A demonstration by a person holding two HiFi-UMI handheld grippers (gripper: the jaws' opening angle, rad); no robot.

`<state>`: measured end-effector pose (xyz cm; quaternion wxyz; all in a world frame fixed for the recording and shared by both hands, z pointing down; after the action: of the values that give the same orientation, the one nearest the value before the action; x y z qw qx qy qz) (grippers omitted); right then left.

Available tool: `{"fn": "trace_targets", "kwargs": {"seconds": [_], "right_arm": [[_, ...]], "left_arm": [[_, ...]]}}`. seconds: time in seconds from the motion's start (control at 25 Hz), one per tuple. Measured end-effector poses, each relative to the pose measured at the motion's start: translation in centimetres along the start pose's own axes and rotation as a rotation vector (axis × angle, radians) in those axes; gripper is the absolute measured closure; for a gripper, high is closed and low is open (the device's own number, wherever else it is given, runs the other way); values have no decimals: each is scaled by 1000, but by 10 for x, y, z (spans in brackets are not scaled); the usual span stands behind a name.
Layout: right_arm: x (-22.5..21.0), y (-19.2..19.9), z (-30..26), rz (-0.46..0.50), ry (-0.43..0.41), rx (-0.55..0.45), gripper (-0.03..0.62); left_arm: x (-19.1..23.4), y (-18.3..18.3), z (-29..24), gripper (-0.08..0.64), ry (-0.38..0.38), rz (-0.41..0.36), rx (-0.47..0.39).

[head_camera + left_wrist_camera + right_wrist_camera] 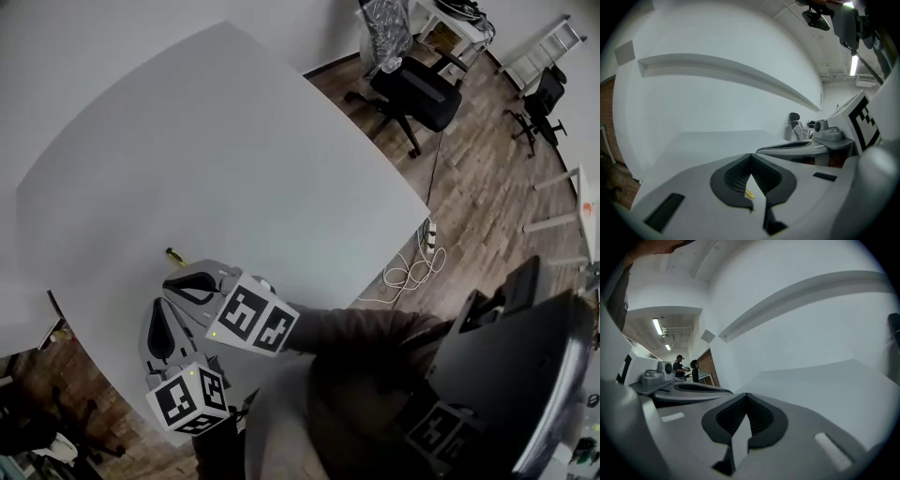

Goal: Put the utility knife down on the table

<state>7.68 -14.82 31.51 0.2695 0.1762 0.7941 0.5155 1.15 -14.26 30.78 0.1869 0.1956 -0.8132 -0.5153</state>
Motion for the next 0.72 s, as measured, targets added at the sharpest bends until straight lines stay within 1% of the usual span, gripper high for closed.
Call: {"fn": "trace_targets", "kwargs": {"seconds": [0.16,0.4,0.72], "right_arm": [[-4,5,0,-3,6,-4,592],[5,-2,6,-5,5,-6,592],[9,2,13,-9,6,-5,592]], "left_arm": [[-1,6,-3,557,6,3,2],[-3,0,9,557,4,-2,3],[-8,4,14,557,9,-6,8]]}}
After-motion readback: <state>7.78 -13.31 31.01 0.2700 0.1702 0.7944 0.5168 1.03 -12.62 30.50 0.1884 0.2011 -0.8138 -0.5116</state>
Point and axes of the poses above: the fingertips, and each gripper's own axes: z backward along the fingers, x to its left, y out of its underside, the point moved 4 cm from there along z, backward along the fingers, and after that the axes turned 2 degrees about x, right-handed, at the moved point
